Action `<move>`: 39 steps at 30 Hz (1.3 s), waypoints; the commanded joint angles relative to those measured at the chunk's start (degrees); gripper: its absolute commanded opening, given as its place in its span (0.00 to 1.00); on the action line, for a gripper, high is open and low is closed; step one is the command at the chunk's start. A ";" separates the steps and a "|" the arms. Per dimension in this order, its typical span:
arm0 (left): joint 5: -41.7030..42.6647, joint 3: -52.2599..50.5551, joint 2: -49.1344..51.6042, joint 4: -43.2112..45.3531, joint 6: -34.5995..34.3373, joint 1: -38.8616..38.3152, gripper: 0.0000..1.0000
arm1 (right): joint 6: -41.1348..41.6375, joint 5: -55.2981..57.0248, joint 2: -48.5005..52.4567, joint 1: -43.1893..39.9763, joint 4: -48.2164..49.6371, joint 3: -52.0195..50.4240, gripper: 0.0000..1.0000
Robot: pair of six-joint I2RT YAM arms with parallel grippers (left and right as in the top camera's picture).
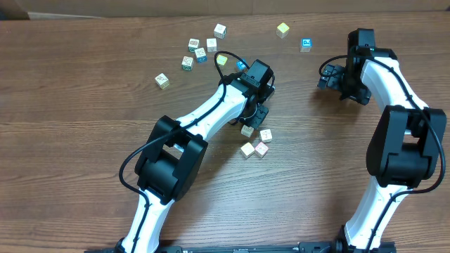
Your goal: Form a circle
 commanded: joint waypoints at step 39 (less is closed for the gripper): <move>3.65 -0.50 0.81 -1.60 3.37 -0.39 0.04 | 0.04 0.22 -0.68 -0.11 0.22 0.57 1.00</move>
